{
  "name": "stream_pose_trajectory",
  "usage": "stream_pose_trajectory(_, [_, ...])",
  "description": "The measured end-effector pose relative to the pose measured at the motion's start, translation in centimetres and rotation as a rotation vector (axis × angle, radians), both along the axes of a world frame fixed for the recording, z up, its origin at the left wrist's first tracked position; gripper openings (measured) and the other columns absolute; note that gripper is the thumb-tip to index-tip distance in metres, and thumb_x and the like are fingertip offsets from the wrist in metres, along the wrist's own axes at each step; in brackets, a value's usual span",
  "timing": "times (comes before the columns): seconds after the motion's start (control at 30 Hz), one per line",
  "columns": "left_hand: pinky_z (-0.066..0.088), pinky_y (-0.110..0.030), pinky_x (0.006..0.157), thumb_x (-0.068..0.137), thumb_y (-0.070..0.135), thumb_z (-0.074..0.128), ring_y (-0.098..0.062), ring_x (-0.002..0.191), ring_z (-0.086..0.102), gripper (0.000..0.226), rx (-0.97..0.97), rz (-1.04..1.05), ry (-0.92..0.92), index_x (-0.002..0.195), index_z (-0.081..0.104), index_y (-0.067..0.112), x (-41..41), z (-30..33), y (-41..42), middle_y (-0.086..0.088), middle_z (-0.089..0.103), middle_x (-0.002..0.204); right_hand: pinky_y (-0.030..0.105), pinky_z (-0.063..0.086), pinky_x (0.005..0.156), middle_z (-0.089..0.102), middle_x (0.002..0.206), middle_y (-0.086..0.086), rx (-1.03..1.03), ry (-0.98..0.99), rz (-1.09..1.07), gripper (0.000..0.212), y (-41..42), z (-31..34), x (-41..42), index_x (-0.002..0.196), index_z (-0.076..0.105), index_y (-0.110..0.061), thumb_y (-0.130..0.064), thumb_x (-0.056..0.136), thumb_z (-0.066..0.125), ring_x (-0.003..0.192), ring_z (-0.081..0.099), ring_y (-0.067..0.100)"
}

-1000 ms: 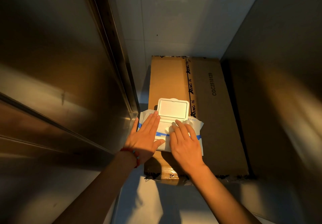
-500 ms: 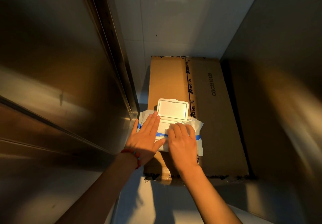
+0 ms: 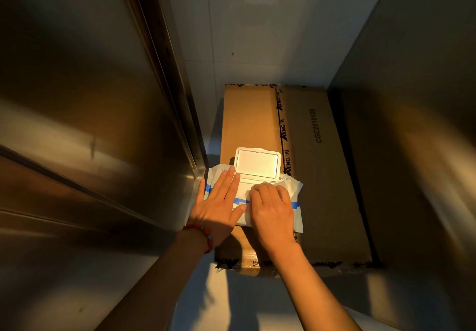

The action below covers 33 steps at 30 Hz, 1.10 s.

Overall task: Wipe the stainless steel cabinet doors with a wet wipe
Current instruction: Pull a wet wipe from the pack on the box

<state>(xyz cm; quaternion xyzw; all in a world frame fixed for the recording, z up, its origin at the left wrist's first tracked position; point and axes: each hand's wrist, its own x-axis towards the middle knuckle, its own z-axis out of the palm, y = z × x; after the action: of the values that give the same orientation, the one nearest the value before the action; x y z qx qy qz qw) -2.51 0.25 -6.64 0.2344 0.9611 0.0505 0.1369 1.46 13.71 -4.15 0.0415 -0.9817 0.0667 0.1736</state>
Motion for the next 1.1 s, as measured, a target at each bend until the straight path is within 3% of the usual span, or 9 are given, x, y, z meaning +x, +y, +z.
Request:
stream_pose_trajectory(0.3, [-0.006, -0.047, 0.116, 0.097, 0.05, 0.017, -0.008, 0.13, -0.03, 0.065, -0.001, -0.001, -0.005, 0.126, -0.036, 0.028, -0.1, 0.1, 0.0, 0.009, -0.035, 0.139, 0.028, 0.054, 0.059, 0.068, 0.07, 0.009, -0.037, 0.025, -0.059, 0.042, -0.1, 0.5, -1.0, 0.069, 0.069, -0.007, -0.021, 0.039, 0.096, 0.063, 0.066, 0.021])
stream_pose_trajectory(0.67, [-0.009, -0.044, 0.114, 0.098, 0.048, 0.018, -0.01, 0.129, -0.031, 0.063, -0.008, -0.001, -0.008, 0.127, -0.033, 0.028, 0.1, 0.6, 0.2, 0.008, -0.034, 0.139, 0.027, 0.054, 0.059, 0.068, 0.071, 0.007, -0.008, -0.031, -0.034, 0.049, 0.1, 0.9, -0.4, 0.073, 0.071, -0.009, -0.025, 0.035, 0.097, 0.064, 0.067, 0.019])
stream_pose_trajectory(0.83, [-0.009, -0.043, 0.114, 0.098, 0.049, 0.019, -0.014, 0.142, -0.018, 0.061, -0.01, 0.006, -0.03, 0.128, -0.031, 0.03, 0.0, 0.9, 0.2, 0.003, -0.024, 0.152, 0.026, 0.053, 0.056, 0.066, 0.067, 0.007, -0.004, -0.037, -0.052, 0.047, 0.3, 1.2, -1.1, 0.066, 0.069, -0.009, -0.024, 0.032, 0.097, 0.061, 0.065, 0.019])
stream_pose_trajectory(1.1, [-0.01, -0.042, 0.113, 0.098, 0.049, 0.017, -0.015, 0.142, -0.016, 0.061, -0.023, 0.006, -0.013, 0.13, -0.029, 0.028, 0.0, 1.1, 0.2, 0.001, -0.02, 0.154, 0.027, 0.053, 0.055, 0.066, 0.065, 0.01, -0.064, 0.025, -0.054, 0.049, 0.1, 1.5, -2.0, 0.068, 0.067, -0.007, -0.022, 0.032, 0.097, 0.055, 0.065, 0.021])
